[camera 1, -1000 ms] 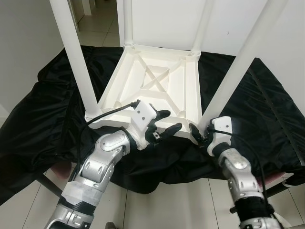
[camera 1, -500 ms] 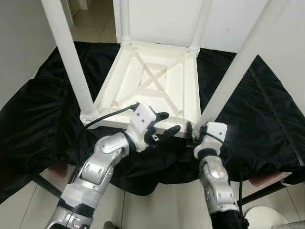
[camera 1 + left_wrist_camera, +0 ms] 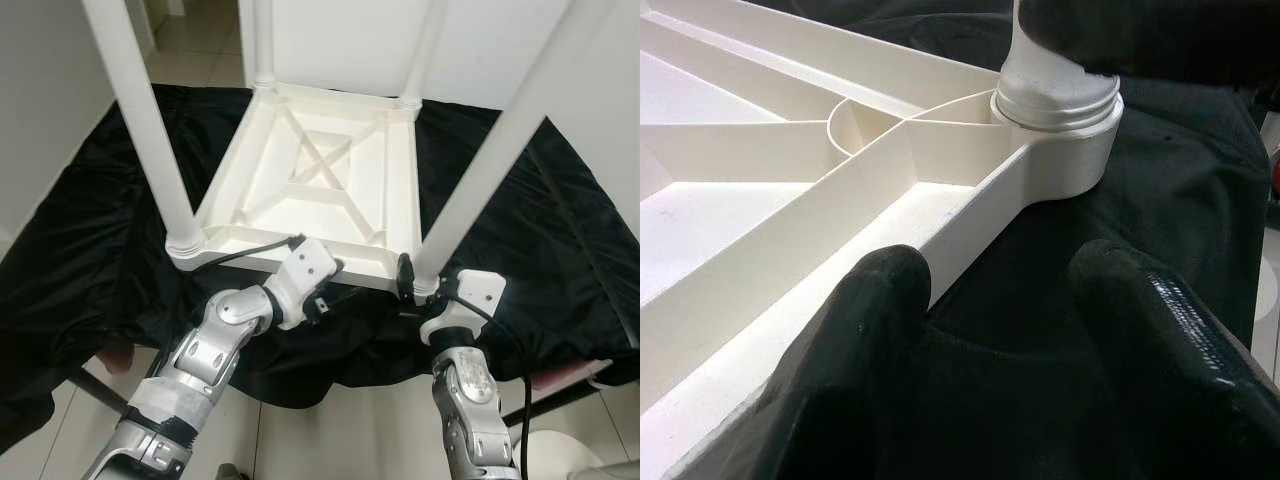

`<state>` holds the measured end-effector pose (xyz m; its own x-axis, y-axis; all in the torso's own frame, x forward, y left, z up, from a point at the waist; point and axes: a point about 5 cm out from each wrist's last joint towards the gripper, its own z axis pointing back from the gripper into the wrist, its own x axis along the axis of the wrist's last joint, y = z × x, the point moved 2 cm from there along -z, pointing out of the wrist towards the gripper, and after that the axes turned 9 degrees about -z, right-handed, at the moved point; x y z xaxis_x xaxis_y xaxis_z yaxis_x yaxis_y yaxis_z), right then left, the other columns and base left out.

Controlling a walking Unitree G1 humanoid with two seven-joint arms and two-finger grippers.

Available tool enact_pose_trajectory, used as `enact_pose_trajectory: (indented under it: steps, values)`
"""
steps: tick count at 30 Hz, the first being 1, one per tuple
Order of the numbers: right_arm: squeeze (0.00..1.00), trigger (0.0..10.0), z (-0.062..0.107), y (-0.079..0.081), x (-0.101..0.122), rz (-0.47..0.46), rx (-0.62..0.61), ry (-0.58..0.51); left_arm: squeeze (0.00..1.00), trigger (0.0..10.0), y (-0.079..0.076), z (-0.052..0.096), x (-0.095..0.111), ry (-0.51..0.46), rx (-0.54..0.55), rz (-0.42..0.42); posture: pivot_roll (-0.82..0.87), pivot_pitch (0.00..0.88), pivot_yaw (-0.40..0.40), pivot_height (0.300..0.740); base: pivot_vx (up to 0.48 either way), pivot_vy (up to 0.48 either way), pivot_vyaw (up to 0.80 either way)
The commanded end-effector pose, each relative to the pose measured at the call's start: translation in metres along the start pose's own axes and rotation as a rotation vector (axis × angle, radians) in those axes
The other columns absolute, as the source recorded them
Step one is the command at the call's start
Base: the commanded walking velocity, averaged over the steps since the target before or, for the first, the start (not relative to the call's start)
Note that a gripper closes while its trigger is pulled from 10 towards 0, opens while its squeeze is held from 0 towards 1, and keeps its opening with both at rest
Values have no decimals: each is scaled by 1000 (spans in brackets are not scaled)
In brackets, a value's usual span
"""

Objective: Building children table

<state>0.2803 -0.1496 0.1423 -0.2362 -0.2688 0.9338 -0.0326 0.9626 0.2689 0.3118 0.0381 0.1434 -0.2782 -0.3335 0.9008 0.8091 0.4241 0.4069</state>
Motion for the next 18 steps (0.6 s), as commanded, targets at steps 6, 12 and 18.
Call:
enact_pose_trajectory:
  steps: [6,12,18]
  values:
    - [0,10000,27,-8,8,-22,29,3,0,10000,12,-8,-2,49,49,-50,-71,90,-2,740,0,0,0]
    - [0,10000,40,-17,7,-24,11,27,0,10000,22,-7,3,32,49,-89,-77,87,13,740,0,0,0]
    - [0,10000,58,-26,6,2,8,65,0,10000,30,-10,-6,80,-62,-188,-90,87,42,740,0,0,0]
